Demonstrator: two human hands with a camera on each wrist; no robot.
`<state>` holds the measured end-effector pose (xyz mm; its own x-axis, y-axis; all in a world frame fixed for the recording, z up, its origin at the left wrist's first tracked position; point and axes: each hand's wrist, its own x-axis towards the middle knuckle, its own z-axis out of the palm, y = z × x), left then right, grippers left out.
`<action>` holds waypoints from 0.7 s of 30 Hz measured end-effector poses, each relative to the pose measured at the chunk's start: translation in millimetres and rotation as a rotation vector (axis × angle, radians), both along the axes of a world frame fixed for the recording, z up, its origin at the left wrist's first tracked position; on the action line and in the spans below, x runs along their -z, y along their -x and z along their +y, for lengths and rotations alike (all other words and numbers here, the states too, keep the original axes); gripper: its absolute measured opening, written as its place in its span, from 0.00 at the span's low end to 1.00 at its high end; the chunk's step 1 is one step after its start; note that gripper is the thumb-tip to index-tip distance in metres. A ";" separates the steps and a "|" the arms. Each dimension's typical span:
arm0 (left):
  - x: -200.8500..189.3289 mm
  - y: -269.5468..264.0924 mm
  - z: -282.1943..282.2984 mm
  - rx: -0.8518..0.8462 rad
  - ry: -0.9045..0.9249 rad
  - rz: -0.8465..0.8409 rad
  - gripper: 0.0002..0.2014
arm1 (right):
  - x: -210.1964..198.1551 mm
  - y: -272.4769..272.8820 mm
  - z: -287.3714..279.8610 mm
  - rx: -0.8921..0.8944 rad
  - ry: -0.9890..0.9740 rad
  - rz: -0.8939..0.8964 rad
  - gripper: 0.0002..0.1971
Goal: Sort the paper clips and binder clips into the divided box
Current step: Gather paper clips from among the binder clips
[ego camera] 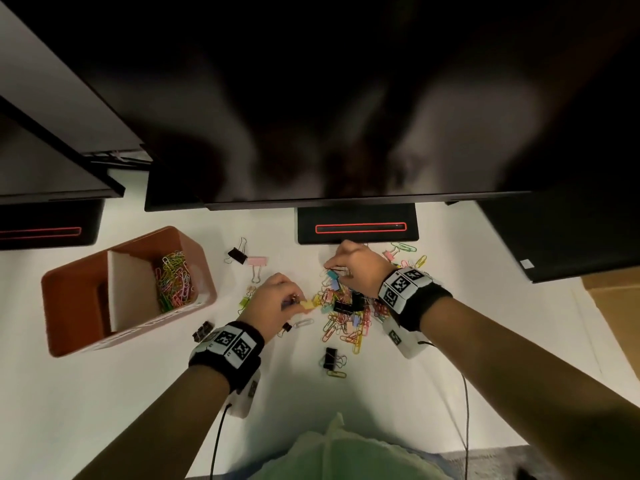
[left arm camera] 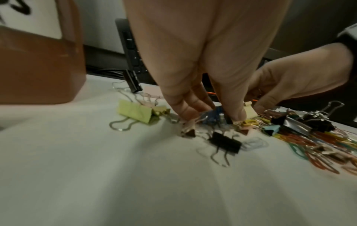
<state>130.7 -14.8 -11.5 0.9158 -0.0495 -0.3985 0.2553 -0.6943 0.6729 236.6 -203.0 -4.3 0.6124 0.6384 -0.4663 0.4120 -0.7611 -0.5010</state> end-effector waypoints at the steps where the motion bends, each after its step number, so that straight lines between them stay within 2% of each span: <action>1: -0.3 0.7 2.6 -0.038 0.015 -0.008 0.07 | 0.1 0.7 1.8 -0.008 0.009 0.003 0.19; 7: -3.6 2.8 24.8 -0.242 0.097 -0.003 0.04 | 0.7 8.8 5.0 0.027 0.041 0.059 0.13; 11: -8.8 3.2 33.4 -0.296 -0.021 -0.029 0.06 | 0.0 13.4 4.2 0.035 0.086 0.057 0.09; 14: -14.7 5.9 29.1 -0.230 -0.108 -0.141 0.18 | -1.3 17.6 2.6 0.000 0.097 0.020 0.08; 15: -16.6 7.8 25.1 -0.189 -0.160 -0.208 0.20 | -1.5 18.4 1.3 -0.003 0.092 0.008 0.08; 17: -18.2 11.3 14.0 -0.087 -0.262 -0.312 0.17 | -3.6 17.7 -1.8 0.017 0.062 -0.004 0.08; 19: -15.7 12.2 2.5 0.020 -0.310 -0.299 0.13 | -7.3 14.9 -4.6 0.046 0.024 -0.022 0.08; 21: -8.7 8.6 -7.4 0.086 -0.343 -0.182 0.13 | -10.8 11.9 -8.1 0.103 -0.029 -0.034 0.07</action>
